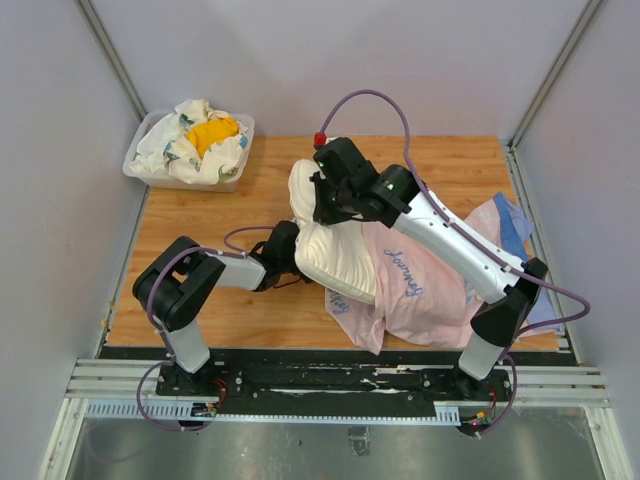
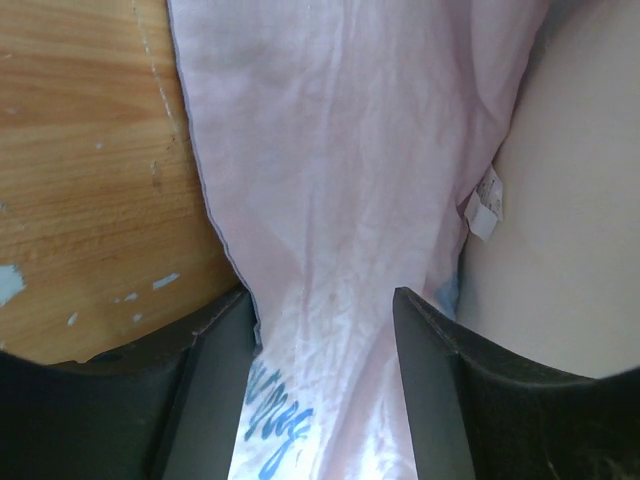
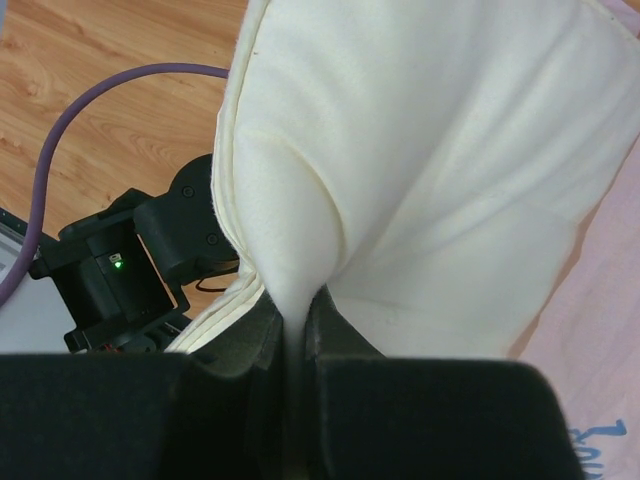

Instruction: Put the pillow into the pillowcase

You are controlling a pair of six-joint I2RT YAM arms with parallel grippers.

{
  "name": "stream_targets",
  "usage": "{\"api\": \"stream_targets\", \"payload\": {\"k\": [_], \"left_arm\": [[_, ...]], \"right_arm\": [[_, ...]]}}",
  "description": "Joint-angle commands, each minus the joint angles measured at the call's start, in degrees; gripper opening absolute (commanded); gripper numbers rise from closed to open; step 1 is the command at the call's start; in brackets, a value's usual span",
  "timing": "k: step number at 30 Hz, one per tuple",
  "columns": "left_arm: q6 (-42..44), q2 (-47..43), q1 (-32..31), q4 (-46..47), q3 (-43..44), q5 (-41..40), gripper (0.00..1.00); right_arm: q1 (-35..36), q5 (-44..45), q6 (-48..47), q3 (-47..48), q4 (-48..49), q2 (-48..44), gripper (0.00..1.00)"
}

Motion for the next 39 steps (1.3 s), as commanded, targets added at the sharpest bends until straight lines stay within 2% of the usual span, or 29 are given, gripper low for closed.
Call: {"api": "stream_targets", "payload": {"k": [1, 5, 7, 9, 12, 13, 17, 24, 32, 39], "left_arm": [[-0.52, 3.54, -1.03, 0.74, 0.32, -0.82, 0.57], [-0.51, 4.69, -1.21, 1.61, 1.35, -0.79, 0.51], [-0.48, 5.0, -1.21, 1.38, 1.85, -0.87, 0.44], [-0.04, 5.03, -1.21, 1.05, 2.35, -0.79, 0.31], [0.78, 4.22, -1.15, -0.14, 2.91, -0.98, 0.05], [1.2, 3.66, -1.08, -1.06, 3.06, -1.19, 0.01], [2.58, -1.69, 0.36, -4.1, 3.35, -0.28, 0.0], [9.95, -14.92, 4.98, -19.36, 11.51, 0.11, 0.0], [11.42, -18.41, 7.35, -29.38, 23.77, 4.66, 0.0], [13.85, -18.45, 7.49, -40.43, 39.25, 5.86, 0.0]], "right_arm": [[-0.84, -0.35, 1.06, -0.65, 2.97, -2.68, 0.01], [-1.04, -0.55, 1.17, -0.96, 3.1, -2.7, 0.01], [-1.11, -0.53, 1.23, -1.03, 3.1, -2.68, 0.01], [-1.2, -0.62, 1.21, -1.12, 3.1, -2.81, 0.01], [-1.49, -0.64, 1.16, -1.42, 3.1, -3.09, 0.01], [-1.57, -0.64, 1.17, -1.51, 3.16, -3.15, 0.01], [-1.79, -0.72, 0.98, -1.89, 3.03, -3.64, 0.01], [-2.34, -0.02, -0.39, -2.07, 1.6, -4.97, 0.01], [-2.46, 3.63, -3.61, 1.27, -1.35, -6.61, 0.01], [-4.7, 3.84, -4.65, -2.28, 0.05, -9.02, 0.01]]}}
